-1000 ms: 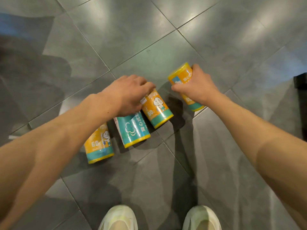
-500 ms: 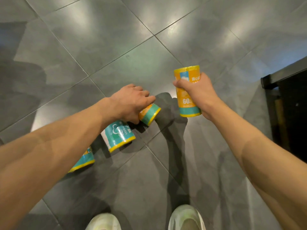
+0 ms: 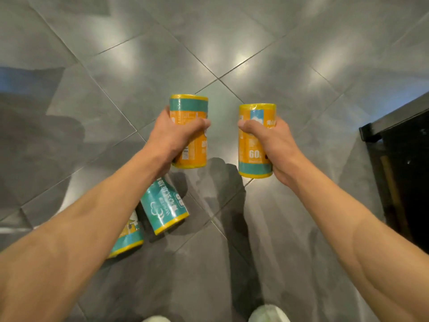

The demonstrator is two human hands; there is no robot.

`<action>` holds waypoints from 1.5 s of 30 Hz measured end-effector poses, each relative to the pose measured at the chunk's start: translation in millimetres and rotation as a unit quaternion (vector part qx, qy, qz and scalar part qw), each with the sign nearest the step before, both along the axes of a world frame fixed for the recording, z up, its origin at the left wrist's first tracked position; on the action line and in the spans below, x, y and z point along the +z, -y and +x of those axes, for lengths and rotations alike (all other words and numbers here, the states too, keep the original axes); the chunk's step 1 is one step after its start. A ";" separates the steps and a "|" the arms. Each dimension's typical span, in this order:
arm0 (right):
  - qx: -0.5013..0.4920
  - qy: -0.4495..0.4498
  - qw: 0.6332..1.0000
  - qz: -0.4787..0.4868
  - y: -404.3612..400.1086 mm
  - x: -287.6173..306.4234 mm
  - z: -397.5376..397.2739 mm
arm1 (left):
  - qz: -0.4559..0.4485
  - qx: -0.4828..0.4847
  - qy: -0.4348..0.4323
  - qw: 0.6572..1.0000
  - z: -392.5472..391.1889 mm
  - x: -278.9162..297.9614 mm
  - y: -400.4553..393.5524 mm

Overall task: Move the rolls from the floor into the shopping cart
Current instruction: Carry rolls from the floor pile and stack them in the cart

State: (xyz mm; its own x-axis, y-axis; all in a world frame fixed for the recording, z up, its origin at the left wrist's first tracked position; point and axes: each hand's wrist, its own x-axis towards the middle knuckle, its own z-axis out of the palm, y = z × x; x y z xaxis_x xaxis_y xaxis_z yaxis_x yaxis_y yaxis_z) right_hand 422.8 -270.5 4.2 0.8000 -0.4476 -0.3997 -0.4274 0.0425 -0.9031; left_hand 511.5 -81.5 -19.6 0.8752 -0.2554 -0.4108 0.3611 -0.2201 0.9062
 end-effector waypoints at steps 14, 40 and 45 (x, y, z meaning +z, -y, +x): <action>0.117 0.018 0.991 0.060 -88.4 420.7 -11.5 | -0.063 0.138 -0.004 0.988 -58.7 438.4 -90.8; 0.679 0.138 0.687 0.218 -393.4 1020.0 -217.3 | 0.017 0.609 0.274 0.744 -468.4 1049.9 -309.8; 0.758 0.126 0.597 0.229 -480.1 1041.1 -331.6 | 0.055 0.701 0.283 0.652 -604.7 1071.7 -348.1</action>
